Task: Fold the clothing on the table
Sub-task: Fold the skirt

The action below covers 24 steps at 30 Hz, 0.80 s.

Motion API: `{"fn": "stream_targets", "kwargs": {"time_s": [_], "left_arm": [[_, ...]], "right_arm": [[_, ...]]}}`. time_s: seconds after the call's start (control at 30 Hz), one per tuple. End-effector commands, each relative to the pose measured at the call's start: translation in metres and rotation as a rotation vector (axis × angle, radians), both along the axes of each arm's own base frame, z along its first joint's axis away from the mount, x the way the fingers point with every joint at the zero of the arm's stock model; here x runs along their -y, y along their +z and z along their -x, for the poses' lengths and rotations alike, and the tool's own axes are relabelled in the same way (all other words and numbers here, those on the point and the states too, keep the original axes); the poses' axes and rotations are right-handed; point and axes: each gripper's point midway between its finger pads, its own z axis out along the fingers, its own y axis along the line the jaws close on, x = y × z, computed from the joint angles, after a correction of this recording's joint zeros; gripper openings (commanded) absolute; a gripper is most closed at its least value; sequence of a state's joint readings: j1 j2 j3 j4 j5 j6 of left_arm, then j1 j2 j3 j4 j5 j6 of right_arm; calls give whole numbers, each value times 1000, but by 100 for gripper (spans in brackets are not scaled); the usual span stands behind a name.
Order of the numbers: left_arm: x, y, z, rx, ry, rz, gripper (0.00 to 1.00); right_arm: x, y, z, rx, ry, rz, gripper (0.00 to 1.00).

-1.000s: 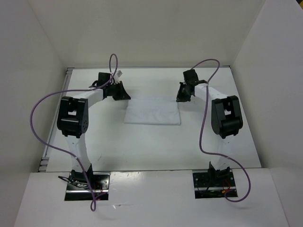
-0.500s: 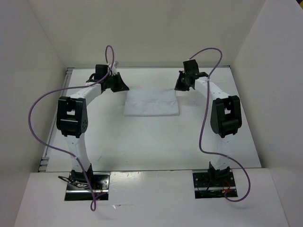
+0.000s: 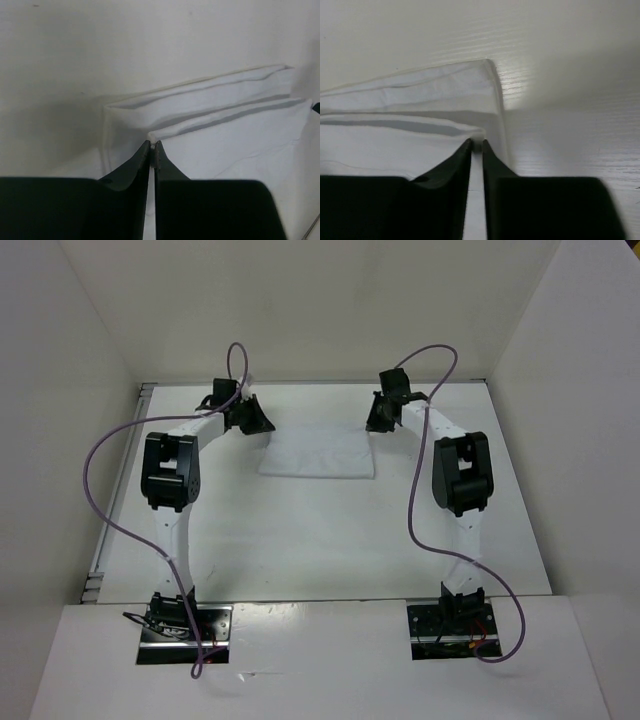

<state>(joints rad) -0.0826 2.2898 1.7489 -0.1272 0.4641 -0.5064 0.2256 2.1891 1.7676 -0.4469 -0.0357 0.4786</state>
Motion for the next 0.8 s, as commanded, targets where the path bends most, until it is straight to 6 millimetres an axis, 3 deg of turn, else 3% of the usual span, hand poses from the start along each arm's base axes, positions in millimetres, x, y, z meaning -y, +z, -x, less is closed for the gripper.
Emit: {"fn": "stream_targets", "kwargs": {"time_s": [0.0, 0.03, 0.1, 0.13, 0.17, 0.2, 0.23, 0.27, 0.3, 0.33, 0.4, 0.43, 0.47, 0.53, 0.6, 0.77], "left_arm": [[-13, 13, -24, 25, 93, 34, 12], [-13, 13, -24, 25, 93, 34, 31], [-21, 33, -27, 69, 127, 34, 37], [-24, 28, -19, 49, 141, 21, 37], [-28, 49, -17, 93, 161, 11, 41], [-30, 55, -14, 112, 169, 8, 41], [-32, 75, -8, 142, 176, 7, 41], [-33, 66, 5, 120, 176, 4, 43], [-33, 69, 12, 124, 176, 4, 43], [-31, 84, 19, 144, 172, 24, 44], [-13, 84, 38, 127, 116, 46, 44], [-7, 74, 51, 95, 98, 50, 44], [-2, 81, 59, 104, 81, 57, 44], [10, 80, 73, 74, 47, 95, 44], [20, 73, 89, 42, 6, 126, 44], [27, 78, 99, 41, -8, 154, 44]], "right_arm": [[-2, 37, -34, 150, -24, -4, 26], [-1, 38, -32, 142, -18, 5, 32], [-1, 47, -26, 141, 10, 19, 39], [1, 41, -19, 109, 19, 34, 41], [10, 45, -13, 100, 18, 47, 43], [9, 43, -7, 83, 29, 39, 45], [15, 30, 6, 35, 33, 31, 45], [21, 35, 12, 34, 28, 21, 46], [21, 32, 21, 18, 35, 15, 46], [26, 16, 35, -23, 37, 8, 46], [29, 16, 48, -34, 41, -7, 46], [28, 13, 53, -43, 48, -16, 46], [24, -1, 66, -86, 77, -32, 46], [25, -10, 78, -118, 94, -50, 46], [20, -12, 84, -133, 117, -79, 46], [0, -22, 89, -158, 197, -174, 46]]}}
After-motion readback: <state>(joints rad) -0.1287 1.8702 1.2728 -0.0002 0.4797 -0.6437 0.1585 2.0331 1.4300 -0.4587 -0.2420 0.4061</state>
